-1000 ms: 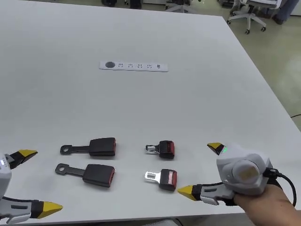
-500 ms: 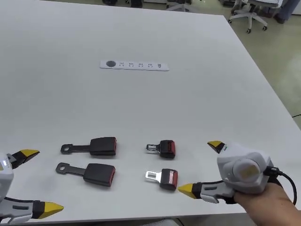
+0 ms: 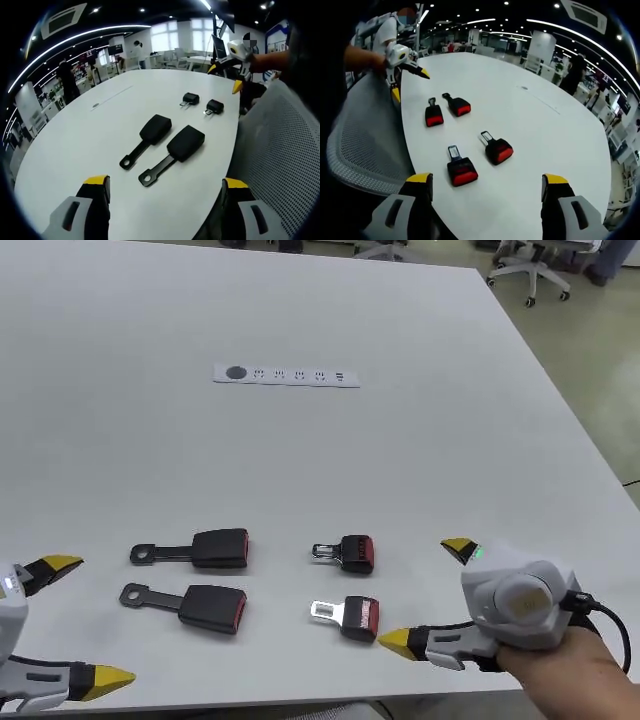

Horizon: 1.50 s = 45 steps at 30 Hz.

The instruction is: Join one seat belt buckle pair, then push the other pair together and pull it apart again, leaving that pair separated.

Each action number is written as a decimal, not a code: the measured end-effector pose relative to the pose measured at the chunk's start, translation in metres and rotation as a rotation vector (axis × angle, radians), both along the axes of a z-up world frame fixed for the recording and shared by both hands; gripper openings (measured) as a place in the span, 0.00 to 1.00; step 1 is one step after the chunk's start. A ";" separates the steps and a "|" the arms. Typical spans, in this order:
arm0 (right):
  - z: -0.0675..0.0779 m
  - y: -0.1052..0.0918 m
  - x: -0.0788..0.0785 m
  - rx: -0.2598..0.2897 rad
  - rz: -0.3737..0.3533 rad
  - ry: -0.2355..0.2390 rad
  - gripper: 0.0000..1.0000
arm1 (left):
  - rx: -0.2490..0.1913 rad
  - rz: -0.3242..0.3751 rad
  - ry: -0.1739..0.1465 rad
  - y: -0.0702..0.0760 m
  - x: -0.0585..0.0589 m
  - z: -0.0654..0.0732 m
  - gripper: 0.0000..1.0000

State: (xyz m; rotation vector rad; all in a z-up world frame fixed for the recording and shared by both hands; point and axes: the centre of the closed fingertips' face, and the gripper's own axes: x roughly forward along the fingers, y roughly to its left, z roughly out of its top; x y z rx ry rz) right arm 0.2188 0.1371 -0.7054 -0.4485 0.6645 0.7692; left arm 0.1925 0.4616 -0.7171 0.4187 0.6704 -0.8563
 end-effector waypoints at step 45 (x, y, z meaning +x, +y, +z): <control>0.003 0.001 0.002 -0.017 0.035 -0.008 0.85 | 0.015 -0.032 0.012 -0.003 -0.003 -0.002 0.85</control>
